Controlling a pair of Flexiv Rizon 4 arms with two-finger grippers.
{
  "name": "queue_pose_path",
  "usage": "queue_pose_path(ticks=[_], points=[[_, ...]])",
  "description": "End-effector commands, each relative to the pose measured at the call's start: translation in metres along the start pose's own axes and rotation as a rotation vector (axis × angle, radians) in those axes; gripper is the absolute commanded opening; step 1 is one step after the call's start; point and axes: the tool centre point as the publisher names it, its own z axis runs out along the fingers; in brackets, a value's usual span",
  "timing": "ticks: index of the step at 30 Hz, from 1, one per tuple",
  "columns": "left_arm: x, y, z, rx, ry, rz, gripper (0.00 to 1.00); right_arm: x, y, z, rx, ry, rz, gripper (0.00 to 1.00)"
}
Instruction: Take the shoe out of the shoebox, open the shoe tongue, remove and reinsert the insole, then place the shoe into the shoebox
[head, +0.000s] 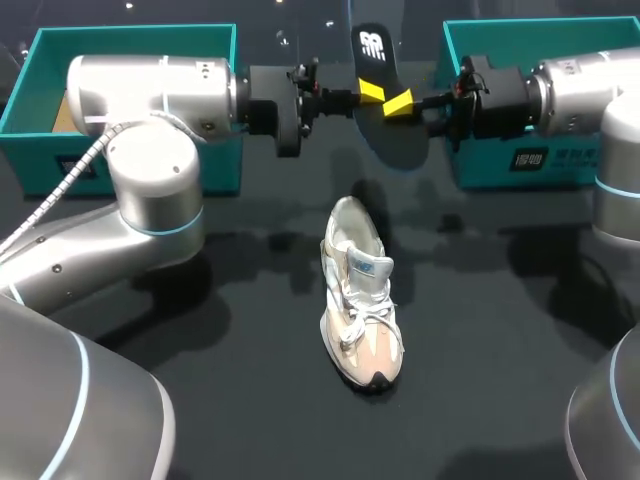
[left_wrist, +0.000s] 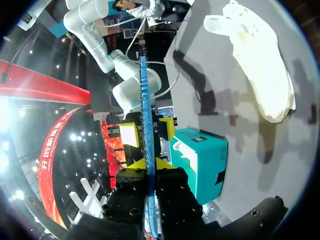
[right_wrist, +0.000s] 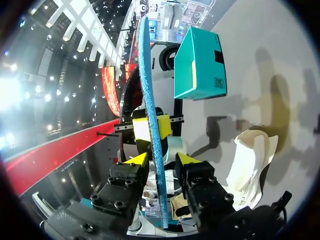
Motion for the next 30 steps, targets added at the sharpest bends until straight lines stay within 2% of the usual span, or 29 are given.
queue_pose_path(ticks=[1,2,4,9,10,11,12,16,20,30], points=[[0.002,0.001,0.005,0.000,0.000,0.002,0.00,-0.001,0.000,0.003,-0.001,0.002,0.002,0.28],[0.002,0.001,0.005,0.000,0.001,0.002,0.00,-0.001,0.000,0.003,-0.002,0.003,0.003,0.24],[0.002,0.001,0.006,0.000,0.001,0.003,0.00,-0.001,0.000,0.004,-0.004,0.006,0.001,0.00],[0.002,-0.001,0.006,-0.009,0.010,-0.001,0.00,-0.001,-0.001,0.004,-0.010,0.009,-0.012,0.00],[0.002,-0.001,0.004,-0.008,0.013,-0.008,0.04,0.000,-0.001,0.003,-0.012,0.010,-0.014,0.00],[0.002,-0.002,0.001,-0.010,0.020,-0.015,0.32,-0.001,-0.001,0.001,-0.015,0.009,-0.016,0.00],[0.002,-0.003,-0.002,-0.010,0.023,-0.026,1.00,-0.001,-0.001,-0.001,-0.018,0.010,-0.020,0.00],[0.002,-0.008,-0.026,-0.024,0.045,-0.083,1.00,-0.002,-0.001,-0.011,-0.030,0.012,-0.041,0.00],[0.003,-0.017,-0.057,-0.044,0.131,-0.122,1.00,-0.003,0.001,-0.019,-0.030,0.032,-0.079,0.00],[0.003,-0.017,-0.057,-0.044,0.131,-0.122,1.00,-0.003,0.002,-0.022,-0.023,0.045,-0.088,0.00]])
